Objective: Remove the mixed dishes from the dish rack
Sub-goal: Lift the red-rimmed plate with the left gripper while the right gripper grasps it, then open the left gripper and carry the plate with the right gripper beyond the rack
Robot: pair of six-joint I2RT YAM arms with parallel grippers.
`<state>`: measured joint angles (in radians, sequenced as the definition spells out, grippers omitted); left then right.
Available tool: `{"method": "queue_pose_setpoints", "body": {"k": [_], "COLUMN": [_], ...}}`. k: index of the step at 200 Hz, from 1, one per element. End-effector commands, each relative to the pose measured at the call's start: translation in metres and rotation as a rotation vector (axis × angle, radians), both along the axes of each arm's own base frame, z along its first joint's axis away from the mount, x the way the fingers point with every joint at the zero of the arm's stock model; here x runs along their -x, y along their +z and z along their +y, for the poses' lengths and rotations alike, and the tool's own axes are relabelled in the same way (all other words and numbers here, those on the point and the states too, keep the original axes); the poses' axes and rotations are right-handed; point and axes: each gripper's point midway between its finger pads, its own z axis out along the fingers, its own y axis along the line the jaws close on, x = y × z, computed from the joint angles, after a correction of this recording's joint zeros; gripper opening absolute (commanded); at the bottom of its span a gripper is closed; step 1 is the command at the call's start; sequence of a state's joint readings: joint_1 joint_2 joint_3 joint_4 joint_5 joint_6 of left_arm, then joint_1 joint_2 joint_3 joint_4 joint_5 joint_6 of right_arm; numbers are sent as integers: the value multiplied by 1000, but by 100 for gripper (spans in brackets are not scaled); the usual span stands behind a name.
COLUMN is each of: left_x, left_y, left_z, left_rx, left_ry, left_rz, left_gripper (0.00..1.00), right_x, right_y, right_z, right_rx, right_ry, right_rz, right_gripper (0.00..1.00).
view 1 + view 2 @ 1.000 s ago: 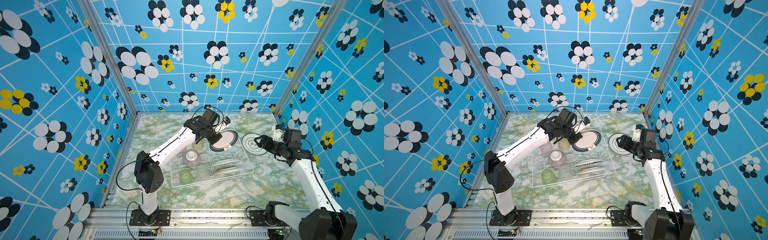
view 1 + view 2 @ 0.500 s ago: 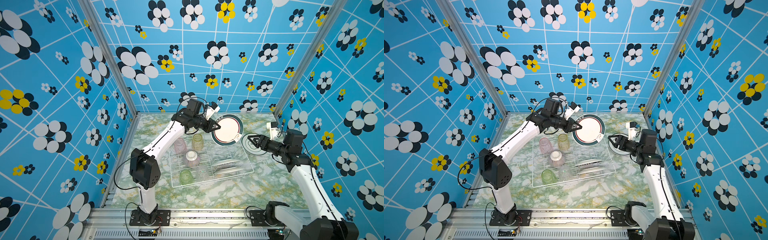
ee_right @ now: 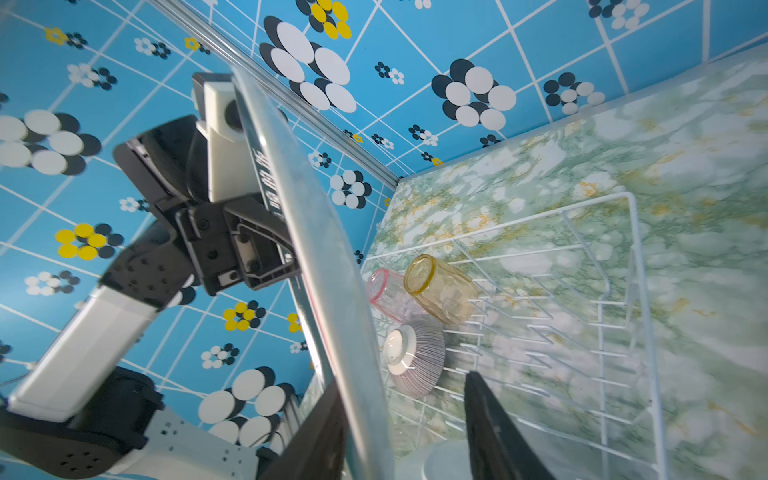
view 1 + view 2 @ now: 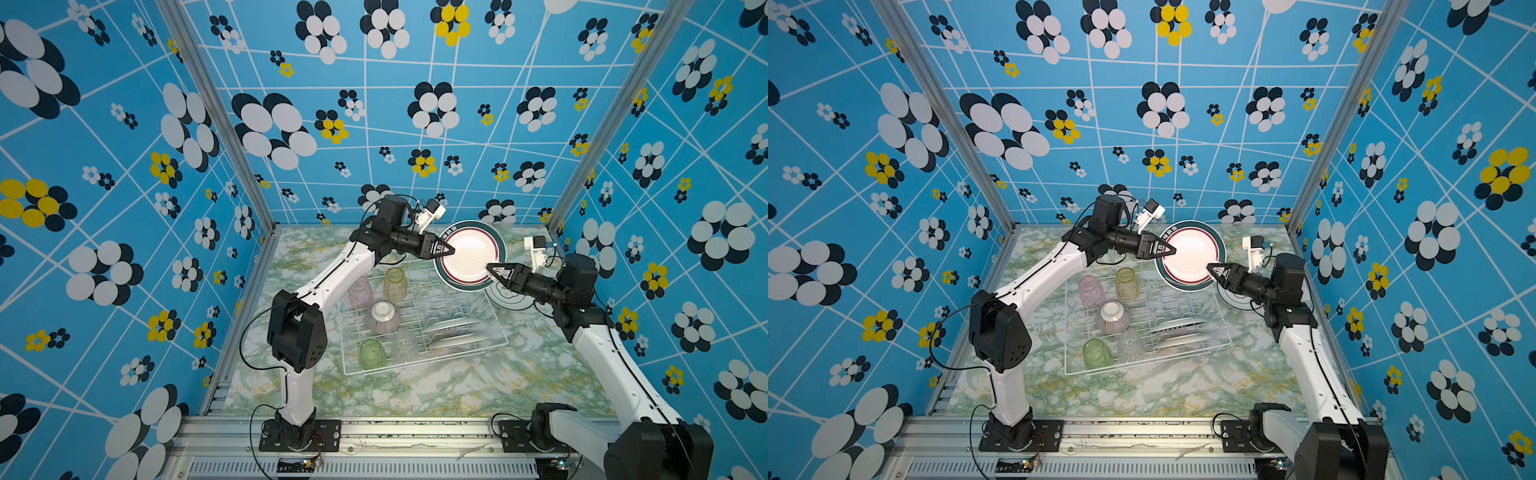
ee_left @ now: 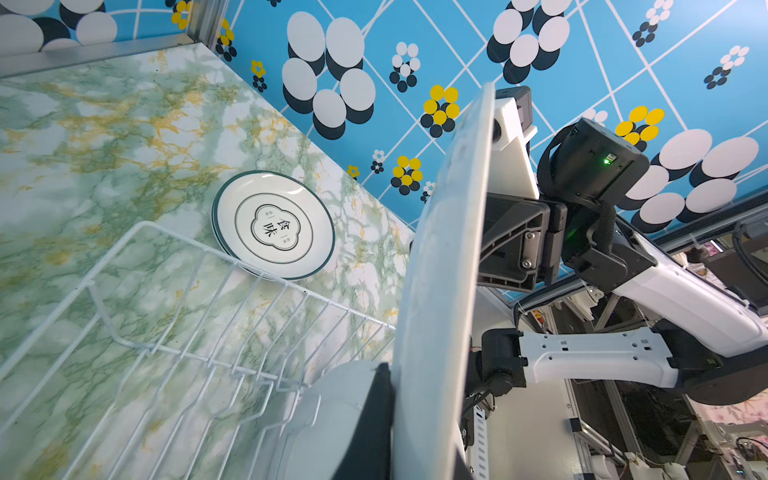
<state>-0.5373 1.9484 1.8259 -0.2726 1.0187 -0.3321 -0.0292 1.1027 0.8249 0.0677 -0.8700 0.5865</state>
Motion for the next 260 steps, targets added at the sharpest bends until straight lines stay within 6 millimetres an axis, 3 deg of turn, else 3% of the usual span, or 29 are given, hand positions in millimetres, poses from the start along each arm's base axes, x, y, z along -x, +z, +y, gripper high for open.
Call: {"method": "queue_pose_setpoints", "body": {"k": [1, 21, 51, 53, 56, 62, 88, 101, 128, 137, 140, 156, 192, 223, 260], "left_x": [5, 4, 3, 3, 3, 3, 2, 2, 0, -4, -2, -4, 8, 32, 46], "left_y": [8, 5, -7, -7, -9, -10, -15, -16, -18, -29, -22, -26, -38, -57, -83], "left_z": [-11, -14, -13, -13, -12, -11, -3, 2, 23, 30, 34, 53, 82, 85, 84], "left_rx": [52, 47, -20, -26, -35, -51, -116, -152, -255, -311, -317, -404, -558, -685, -772], "left_ry": [-55, -60, -24, -20, -17, -8, 35, 63, 145, 178, 196, 265, 327, 274, 206], "left_rz": [10, 20, -11, -17, -22, -32, -71, -98, -184, -199, -223, -275, -375, -477, -484], "left_gripper": [9, 13, 16, 24, 46, 58, 79, 83, 85, 85, 85, 85, 85, 86, 86], "right_x": [-1, -2, -3, -4, -4, -4, -9, -12, -20, -24, -26, -34, -51, -52, -52], "right_y": [13, 14, 15, 15, 15, 15, 14, 13, 9, 8, 7, 2, -7, -39, -82], "right_z": [9, 9, 8, 8, 7, 7, 3, 1, -6, -10, -12, -25, -78, -125, -158], "right_rx": [-41, -39, -35, -35, -34, -34, -25, -20, -4, 5, 10, 32, 23, 119, 144], "right_ry": [33, 20, 6, 5, 4, 1, -30, -46, -102, -128, -140, -200, -384, -545, -647], "right_rz": [-42, -43, -45, -44, -45, -44, -36, -28, 0, 12, 18, 51, 114, 222, 335], "right_gripper": [33, 11, 2, 2, 1, 1, 0, 0, 0, 0, 0, 0, 0, 0, 0]}}
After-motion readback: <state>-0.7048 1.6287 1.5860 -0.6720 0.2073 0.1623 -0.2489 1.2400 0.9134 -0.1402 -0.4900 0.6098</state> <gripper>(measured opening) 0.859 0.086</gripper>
